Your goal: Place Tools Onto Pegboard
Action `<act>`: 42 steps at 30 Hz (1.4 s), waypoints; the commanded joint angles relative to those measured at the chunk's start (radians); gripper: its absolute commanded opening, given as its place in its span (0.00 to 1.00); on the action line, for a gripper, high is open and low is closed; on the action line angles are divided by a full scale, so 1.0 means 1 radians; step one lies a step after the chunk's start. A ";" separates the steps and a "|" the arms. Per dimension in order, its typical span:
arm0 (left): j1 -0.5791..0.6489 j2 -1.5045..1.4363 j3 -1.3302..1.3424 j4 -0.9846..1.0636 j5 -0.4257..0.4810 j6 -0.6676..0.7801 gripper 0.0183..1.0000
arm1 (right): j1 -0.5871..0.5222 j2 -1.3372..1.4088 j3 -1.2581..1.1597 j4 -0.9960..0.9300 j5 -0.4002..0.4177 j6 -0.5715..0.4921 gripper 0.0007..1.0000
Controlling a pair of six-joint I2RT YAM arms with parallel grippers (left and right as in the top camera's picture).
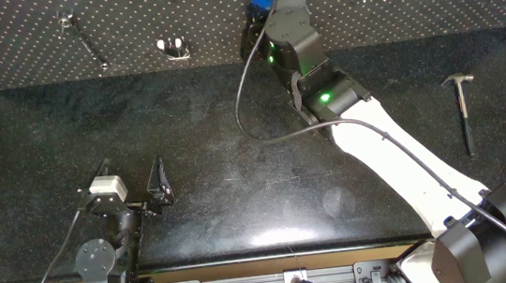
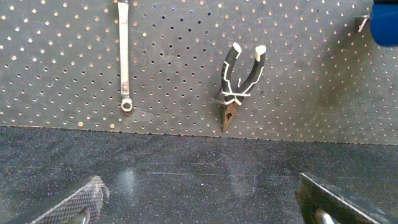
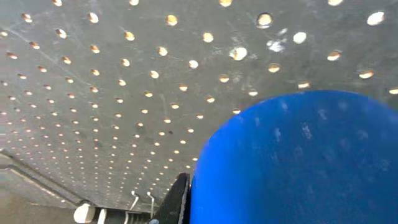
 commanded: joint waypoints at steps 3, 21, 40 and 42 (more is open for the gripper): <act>0.001 -0.010 -0.002 -0.006 0.015 0.013 1.00 | -0.015 0.022 0.035 0.016 -0.017 0.012 0.07; 0.001 -0.010 -0.002 -0.006 0.015 0.013 1.00 | -0.033 0.041 0.035 0.070 -0.062 0.011 0.07; 0.001 -0.010 -0.002 -0.006 0.015 0.013 1.00 | -0.045 0.060 0.035 0.088 -0.068 0.011 0.08; 0.001 -0.010 -0.002 -0.006 0.015 0.013 1.00 | -0.045 0.060 0.035 0.088 -0.068 0.011 0.08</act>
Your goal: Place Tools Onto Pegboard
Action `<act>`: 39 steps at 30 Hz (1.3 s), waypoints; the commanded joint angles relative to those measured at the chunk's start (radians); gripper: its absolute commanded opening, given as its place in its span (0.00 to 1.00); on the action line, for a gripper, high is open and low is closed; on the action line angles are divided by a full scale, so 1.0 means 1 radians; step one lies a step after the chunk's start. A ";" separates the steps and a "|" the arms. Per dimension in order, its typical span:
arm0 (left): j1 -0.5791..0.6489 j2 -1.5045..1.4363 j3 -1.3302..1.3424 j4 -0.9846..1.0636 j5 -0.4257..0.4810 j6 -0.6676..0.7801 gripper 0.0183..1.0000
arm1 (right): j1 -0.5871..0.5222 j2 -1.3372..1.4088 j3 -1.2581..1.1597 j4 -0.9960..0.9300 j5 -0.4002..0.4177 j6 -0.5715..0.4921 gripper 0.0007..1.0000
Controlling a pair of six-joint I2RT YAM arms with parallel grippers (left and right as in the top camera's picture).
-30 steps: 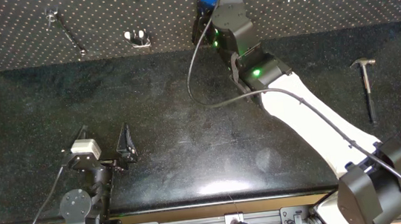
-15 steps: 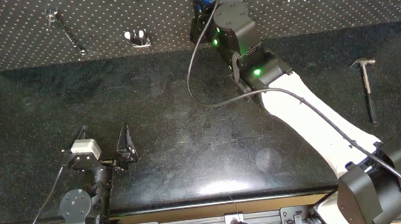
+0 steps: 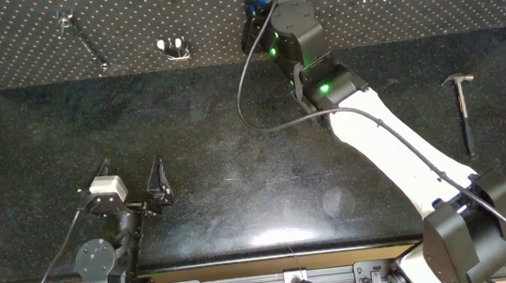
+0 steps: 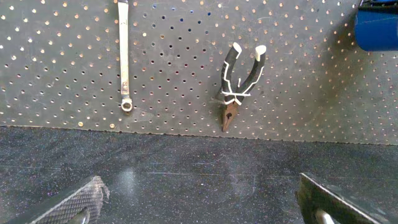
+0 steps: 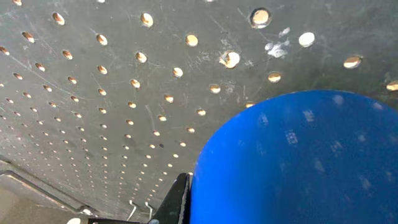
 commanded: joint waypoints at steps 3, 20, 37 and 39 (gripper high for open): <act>0.001 -0.010 -0.002 -0.006 0.015 0.013 1.00 | -0.003 0.004 0.031 0.011 0.010 0.011 0.14; 0.001 -0.010 -0.002 -0.006 0.015 0.013 1.00 | -0.001 -0.013 0.031 -0.025 -0.040 0.011 0.34; 0.001 -0.010 -0.002 -0.006 0.015 0.013 1.00 | 0.001 -0.090 0.031 -0.131 -0.109 0.012 0.34; 0.001 -0.010 -0.002 -0.006 0.015 0.013 0.99 | 0.002 -0.095 0.031 -0.140 -0.127 0.012 0.33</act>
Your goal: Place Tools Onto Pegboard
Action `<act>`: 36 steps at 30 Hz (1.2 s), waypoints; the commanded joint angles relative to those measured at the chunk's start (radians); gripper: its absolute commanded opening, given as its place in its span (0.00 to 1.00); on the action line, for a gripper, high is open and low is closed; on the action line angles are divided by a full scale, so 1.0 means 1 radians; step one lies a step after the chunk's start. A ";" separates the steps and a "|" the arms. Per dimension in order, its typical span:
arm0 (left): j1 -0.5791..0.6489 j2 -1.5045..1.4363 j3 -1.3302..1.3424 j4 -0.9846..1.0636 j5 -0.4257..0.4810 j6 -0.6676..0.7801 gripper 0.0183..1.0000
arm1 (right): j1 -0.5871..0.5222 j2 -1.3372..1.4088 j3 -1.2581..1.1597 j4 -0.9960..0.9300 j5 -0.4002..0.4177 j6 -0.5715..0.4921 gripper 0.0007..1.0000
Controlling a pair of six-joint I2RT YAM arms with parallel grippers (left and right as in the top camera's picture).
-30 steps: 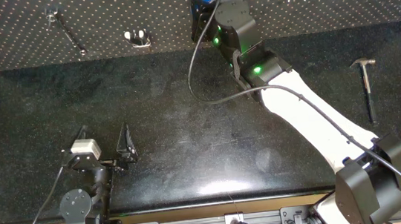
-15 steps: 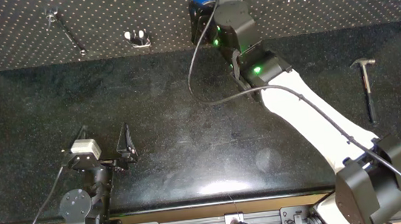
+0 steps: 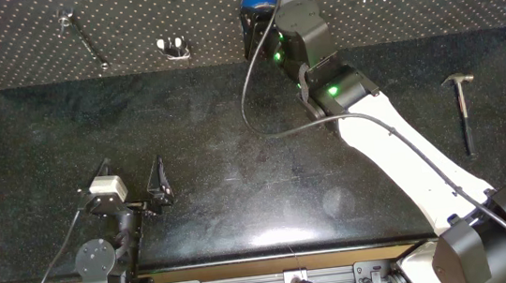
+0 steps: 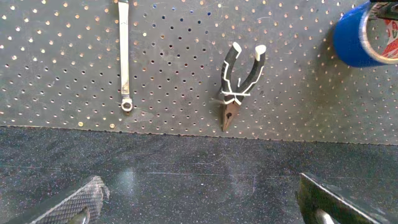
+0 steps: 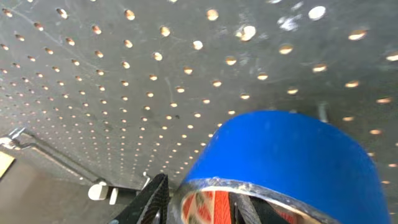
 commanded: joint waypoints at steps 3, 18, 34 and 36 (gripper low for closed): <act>0.001 -0.010 -0.002 -0.006 0.015 0.013 1.00 | 0.003 -0.058 0.018 -0.057 -0.053 0.002 0.33; 0.001 -0.010 -0.002 -0.006 0.015 0.013 1.00 | 0.014 -0.185 0.018 -0.330 -0.053 0.039 0.31; 0.001 -0.010 -0.002 -0.006 0.015 0.013 1.00 | -0.347 -0.349 0.013 -1.313 0.102 -0.005 0.47; 0.001 -0.010 -0.002 -0.006 0.015 0.013 0.99 | -0.420 -0.349 0.003 -1.364 0.101 -0.106 0.53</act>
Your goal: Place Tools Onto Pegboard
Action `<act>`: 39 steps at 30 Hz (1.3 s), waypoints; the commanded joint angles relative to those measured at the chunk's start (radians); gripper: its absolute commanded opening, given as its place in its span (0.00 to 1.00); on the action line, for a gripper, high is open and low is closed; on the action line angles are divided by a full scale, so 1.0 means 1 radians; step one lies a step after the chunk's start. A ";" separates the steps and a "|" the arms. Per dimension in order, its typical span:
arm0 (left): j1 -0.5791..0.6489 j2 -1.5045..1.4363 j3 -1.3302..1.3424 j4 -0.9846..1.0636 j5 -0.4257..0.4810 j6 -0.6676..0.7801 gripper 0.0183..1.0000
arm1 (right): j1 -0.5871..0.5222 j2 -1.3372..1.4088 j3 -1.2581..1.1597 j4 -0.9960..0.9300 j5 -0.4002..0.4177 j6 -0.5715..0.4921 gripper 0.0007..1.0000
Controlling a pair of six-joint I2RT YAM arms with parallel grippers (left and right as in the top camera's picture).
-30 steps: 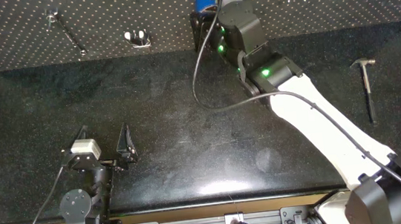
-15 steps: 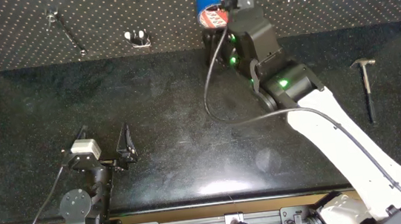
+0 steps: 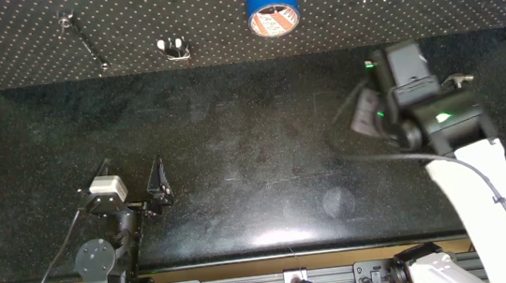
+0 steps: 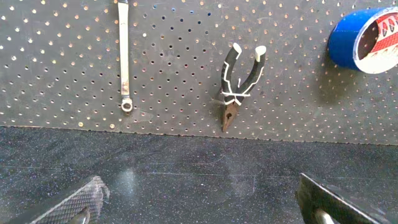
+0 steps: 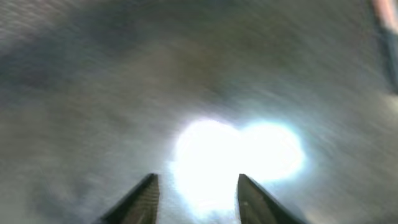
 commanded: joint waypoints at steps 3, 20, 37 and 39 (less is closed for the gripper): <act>0.001 -0.010 -0.002 -0.006 0.015 0.013 1.00 | -0.245 0.000 -0.022 -0.117 0.023 -0.430 0.69; 0.001 -0.010 -0.002 -0.006 0.015 0.013 0.99 | -0.742 0.262 -0.069 0.062 0.046 -0.717 0.82; 0.001 -0.010 -0.002 -0.006 0.015 0.013 1.00 | -0.774 0.603 -0.008 0.380 0.035 -1.040 0.83; 0.001 -0.010 -0.002 -0.006 0.015 0.013 1.00 | -0.774 0.603 0.000 0.394 -0.027 -1.059 0.83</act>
